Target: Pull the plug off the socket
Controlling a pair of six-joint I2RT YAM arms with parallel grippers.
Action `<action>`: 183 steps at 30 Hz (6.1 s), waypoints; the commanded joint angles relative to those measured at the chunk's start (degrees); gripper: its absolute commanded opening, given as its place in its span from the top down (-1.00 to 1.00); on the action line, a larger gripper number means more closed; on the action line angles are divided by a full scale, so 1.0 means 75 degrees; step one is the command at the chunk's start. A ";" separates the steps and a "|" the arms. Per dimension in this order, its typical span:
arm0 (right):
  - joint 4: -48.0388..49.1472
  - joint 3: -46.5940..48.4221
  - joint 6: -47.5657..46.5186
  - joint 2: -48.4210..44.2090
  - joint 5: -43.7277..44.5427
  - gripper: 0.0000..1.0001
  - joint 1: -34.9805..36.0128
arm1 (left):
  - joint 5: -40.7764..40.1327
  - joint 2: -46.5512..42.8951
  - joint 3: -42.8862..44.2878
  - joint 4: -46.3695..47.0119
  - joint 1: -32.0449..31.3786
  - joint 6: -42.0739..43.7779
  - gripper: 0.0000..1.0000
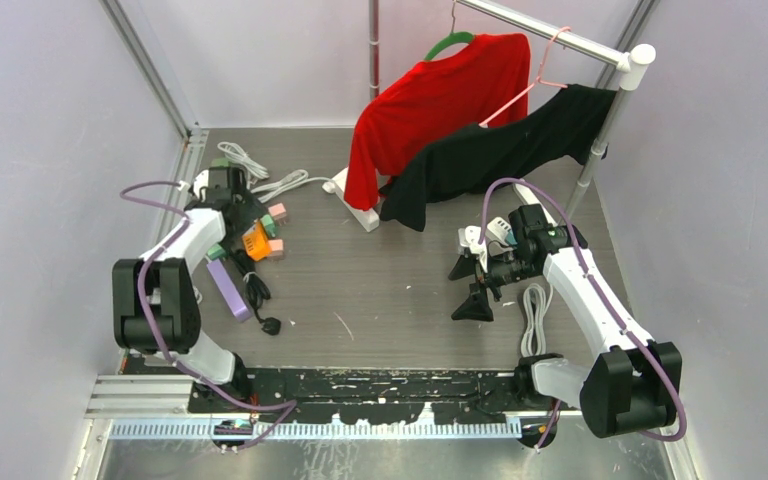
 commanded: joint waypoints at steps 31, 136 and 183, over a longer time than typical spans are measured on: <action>-0.0201 0.0066 -0.0319 -0.0242 -0.0123 -0.99 0.0045 | -0.0015 0.1222 0.1551 0.0074 -0.3042 -0.1762 -0.47; 0.8121 -0.1177 0.9514 0.1414 0.2600 0.13 0.2014 | -0.0456 -0.0207 -0.4242 1.2078 -0.7251 -0.0677 1.00; 0.0981 0.0344 0.1842 0.1734 0.4975 -0.88 0.3035 | 0.5172 -0.3612 -0.6173 0.9984 -0.7381 0.4986 -0.85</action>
